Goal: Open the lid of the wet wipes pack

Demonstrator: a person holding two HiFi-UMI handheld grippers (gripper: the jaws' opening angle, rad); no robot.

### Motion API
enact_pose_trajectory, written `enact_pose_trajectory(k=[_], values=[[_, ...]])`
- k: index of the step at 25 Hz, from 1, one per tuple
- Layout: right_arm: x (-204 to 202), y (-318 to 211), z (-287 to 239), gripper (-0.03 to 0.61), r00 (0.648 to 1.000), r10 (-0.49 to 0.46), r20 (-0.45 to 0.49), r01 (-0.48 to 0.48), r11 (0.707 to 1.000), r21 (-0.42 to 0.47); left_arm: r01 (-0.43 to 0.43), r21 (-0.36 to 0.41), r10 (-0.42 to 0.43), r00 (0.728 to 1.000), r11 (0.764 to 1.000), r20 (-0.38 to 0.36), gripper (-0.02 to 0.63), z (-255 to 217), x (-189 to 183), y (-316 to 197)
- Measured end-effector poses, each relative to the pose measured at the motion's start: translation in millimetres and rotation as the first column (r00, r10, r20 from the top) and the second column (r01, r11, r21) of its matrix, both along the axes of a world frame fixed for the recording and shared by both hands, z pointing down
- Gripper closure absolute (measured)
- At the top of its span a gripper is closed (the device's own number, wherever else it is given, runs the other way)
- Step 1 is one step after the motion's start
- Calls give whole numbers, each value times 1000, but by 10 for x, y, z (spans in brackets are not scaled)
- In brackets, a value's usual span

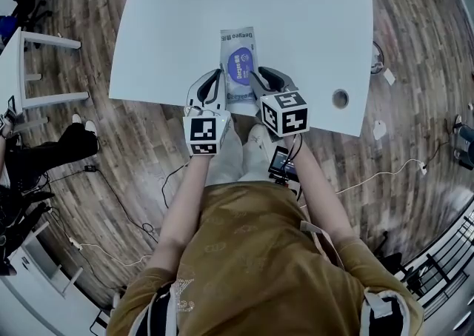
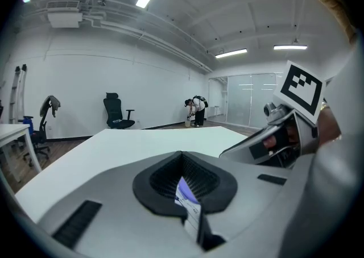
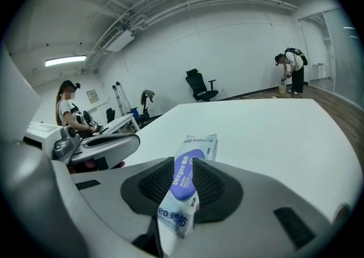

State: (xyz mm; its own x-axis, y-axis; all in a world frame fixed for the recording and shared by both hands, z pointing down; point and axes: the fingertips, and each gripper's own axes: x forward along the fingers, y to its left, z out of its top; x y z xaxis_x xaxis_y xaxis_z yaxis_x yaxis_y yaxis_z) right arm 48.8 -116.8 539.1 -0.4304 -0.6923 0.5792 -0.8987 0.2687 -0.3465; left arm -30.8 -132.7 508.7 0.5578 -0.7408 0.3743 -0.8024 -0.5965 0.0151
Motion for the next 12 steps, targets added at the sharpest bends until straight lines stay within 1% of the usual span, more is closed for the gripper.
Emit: enact_pose_trajectory(k=[2,4,6,10,12], values=[[-5,-12,91,494,1000,3,-4,-4,999,-37,-2,-12,2,1000,1000,1,612,53,16,-17],[-17,-8,178,471,1000,3,2,-3,998,-69,-8,-22,8,1000,1000,4,612,102,40,-13],[-37,-5,252,469,1000,2,15,-1,995,-96,-16,-33,16,1000,999,13,612,160,58,7],[-76,-41,359,471,1000,-8,12,9,992,-122,-28,-58,29,999,998,26,612,274,85,44],[-74,-60,407,471,1000,1,14,0,990,-138,-32,-71,35,999,997,30,612,326,101,74]])
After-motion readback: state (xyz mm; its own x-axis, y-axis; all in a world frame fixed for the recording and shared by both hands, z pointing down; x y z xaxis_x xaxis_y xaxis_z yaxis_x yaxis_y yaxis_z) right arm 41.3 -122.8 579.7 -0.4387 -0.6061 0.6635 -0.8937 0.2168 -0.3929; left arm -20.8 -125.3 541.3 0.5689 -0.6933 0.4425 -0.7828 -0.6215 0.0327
